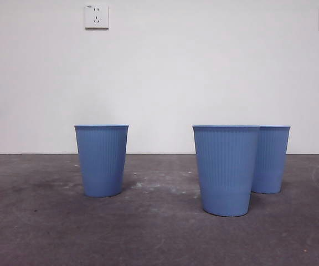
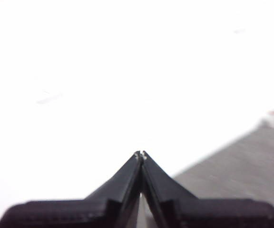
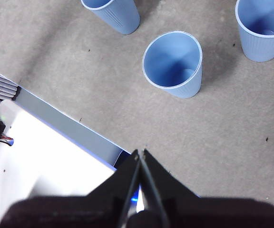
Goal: Pick up the cup on the top,put the cup on the left,pick up the cup in the middle,put the cup on the right
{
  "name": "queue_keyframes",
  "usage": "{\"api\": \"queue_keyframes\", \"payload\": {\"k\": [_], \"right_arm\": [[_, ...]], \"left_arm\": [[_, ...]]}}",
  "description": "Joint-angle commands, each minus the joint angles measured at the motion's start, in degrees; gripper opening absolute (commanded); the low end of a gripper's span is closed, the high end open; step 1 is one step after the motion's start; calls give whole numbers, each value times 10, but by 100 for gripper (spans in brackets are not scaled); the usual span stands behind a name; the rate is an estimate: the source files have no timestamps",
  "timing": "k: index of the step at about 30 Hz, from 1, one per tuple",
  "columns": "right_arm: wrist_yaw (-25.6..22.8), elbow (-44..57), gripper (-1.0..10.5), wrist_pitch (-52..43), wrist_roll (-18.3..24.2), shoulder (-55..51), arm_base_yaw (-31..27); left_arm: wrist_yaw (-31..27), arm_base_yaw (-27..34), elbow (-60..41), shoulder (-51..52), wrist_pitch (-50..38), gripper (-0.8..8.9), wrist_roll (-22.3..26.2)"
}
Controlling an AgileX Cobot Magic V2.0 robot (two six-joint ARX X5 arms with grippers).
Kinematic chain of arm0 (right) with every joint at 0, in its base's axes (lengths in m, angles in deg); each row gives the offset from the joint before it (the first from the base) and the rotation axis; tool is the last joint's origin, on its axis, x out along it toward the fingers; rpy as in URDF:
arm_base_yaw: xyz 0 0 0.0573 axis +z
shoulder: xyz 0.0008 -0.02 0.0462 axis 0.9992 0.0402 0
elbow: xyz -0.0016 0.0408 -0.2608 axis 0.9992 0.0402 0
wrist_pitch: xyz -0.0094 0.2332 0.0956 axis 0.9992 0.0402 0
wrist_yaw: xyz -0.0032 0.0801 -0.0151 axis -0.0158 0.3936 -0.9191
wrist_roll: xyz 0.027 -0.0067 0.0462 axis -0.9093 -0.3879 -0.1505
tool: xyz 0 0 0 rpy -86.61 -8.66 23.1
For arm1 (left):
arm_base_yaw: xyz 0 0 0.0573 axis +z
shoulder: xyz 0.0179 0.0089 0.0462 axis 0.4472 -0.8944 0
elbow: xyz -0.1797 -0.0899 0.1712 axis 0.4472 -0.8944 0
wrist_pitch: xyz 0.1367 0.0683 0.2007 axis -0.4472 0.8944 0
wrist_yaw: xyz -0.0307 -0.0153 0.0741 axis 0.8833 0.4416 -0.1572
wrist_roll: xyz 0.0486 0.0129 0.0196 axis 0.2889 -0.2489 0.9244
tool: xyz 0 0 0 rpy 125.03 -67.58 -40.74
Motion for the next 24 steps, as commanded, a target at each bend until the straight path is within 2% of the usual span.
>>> {"api": "queue_keyframes", "payload": {"k": [1, 4, 10, 17, 24], "right_arm": [[-2, 3, 4, -1, -1, 0, 1], [-2, 3, 4, -1, -2, 0, 1], [-2, 3, 4, -1, -2, 0, 1], [-2, 3, 4, -1, -2, 0, 1], [-2, 3, 4, -1, -2, 0, 1]], "left_arm": [[2, 30, -114, 58, -79, -3, 10], [-15, 54, -210, 123, -112, -3, 10], [-76, 75, -367, 236, -121, -3, 10], [-87, 80, -511, 325, -123, -3, 7], [-87, 80, -615, 382, -141, -3, -7]]}}
